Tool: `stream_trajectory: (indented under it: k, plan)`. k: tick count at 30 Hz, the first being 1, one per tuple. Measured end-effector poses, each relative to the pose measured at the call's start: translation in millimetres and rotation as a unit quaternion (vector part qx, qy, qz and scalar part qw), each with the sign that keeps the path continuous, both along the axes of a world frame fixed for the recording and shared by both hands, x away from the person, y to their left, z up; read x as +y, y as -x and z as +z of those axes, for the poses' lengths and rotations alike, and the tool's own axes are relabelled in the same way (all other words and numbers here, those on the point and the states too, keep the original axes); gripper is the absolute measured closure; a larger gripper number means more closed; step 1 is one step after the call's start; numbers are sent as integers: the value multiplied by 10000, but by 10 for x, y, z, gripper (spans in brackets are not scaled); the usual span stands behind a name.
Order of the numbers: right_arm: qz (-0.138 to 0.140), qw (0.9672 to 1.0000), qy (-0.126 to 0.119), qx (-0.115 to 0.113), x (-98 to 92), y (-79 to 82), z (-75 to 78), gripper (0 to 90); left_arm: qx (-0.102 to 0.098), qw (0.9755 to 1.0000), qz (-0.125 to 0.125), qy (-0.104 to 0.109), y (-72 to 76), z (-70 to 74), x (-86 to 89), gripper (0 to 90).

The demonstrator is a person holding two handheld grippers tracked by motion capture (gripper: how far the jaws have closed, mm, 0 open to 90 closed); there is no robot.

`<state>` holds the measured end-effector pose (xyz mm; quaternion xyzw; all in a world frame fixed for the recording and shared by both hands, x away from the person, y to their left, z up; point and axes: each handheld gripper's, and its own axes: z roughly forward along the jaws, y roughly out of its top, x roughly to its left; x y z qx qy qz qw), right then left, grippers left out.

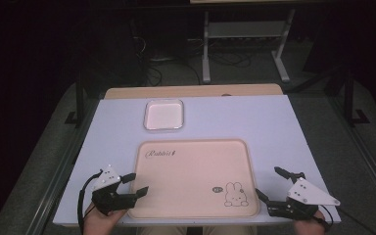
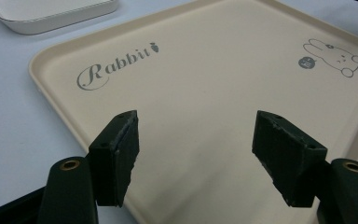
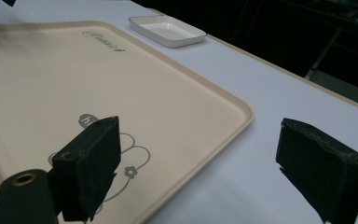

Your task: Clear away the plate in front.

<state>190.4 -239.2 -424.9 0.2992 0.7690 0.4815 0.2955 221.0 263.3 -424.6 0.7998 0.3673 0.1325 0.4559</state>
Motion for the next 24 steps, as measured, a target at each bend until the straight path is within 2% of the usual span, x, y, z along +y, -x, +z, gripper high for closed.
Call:
stream_trajectory:
  k: [24]
  plan:
    - [47, 10000, 13, 3, 2, 4, 1, 129, -121, 9999, 17, 7, -51, -9, -18, 269]
